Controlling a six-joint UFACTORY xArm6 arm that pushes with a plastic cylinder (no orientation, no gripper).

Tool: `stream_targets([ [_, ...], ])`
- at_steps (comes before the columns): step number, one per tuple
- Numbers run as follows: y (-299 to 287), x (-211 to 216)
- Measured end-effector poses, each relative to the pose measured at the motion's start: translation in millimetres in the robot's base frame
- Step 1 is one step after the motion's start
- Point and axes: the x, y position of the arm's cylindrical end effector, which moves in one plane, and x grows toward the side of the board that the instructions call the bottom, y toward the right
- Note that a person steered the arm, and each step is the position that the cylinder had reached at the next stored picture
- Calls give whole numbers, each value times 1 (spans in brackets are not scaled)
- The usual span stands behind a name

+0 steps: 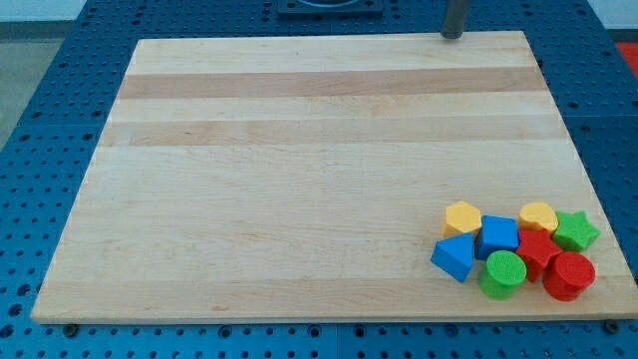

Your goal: Move your arm to the top right

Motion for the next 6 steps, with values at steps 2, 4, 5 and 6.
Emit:
stream_targets([
  [2, 0, 0],
  [4, 9, 1],
  [5, 62, 10],
  [6, 108, 18],
])
